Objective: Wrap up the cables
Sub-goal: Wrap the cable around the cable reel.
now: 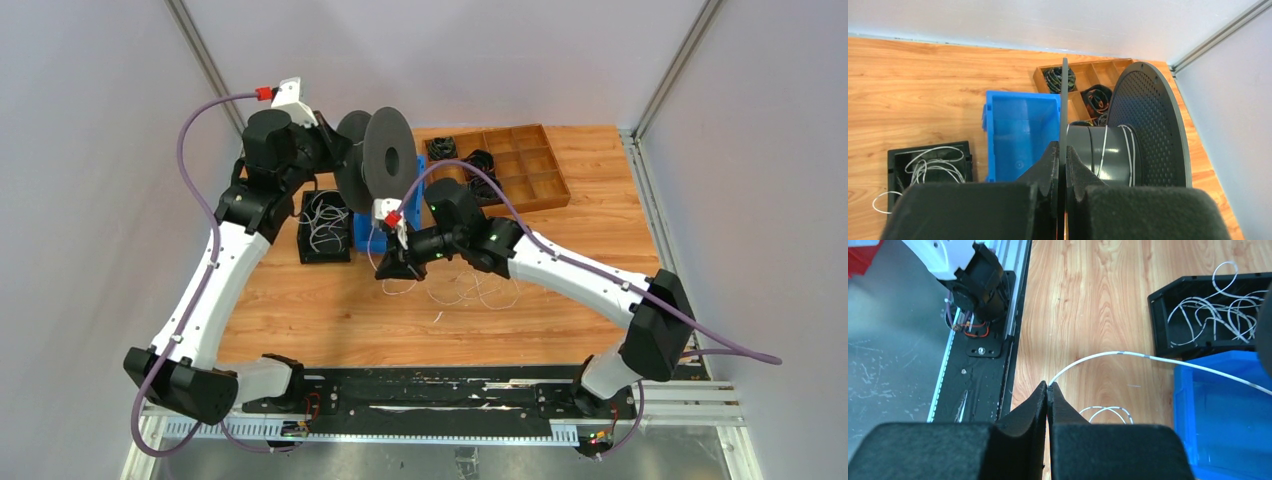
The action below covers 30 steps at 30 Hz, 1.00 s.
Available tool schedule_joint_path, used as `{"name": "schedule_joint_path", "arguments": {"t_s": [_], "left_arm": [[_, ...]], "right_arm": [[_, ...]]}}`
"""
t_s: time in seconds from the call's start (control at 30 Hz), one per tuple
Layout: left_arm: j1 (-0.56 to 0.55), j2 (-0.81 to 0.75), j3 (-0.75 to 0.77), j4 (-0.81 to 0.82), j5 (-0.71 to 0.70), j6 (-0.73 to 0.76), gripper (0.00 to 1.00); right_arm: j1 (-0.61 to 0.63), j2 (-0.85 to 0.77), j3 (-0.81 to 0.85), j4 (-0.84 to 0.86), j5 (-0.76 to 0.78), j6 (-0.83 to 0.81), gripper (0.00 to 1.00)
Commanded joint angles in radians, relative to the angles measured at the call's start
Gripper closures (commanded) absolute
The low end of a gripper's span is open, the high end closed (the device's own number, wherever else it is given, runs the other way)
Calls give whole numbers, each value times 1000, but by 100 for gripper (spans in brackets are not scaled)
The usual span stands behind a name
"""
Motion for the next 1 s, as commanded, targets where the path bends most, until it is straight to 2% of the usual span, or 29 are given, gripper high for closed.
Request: {"name": "schedule_joint_path", "arguments": {"t_s": [0.0, 0.23, 0.57, 0.97], "left_arm": [[-31, -16, 24, 80, -69, 58, 100], [-57, -26, 5, 90, -101, 109, 100], [-144, -47, -28, 105, -169, 253, 100], [-188, -55, -48, 116, -191, 341, 100]], "right_arm": [[19, 17, 116, -125, 1, 37, 99], [18, 38, 299, -237, 72, 64, 99], [10, 115, 587, -435, 263, -3, 99], [-45, 98, 721, -485, 476, -70, 99]]}}
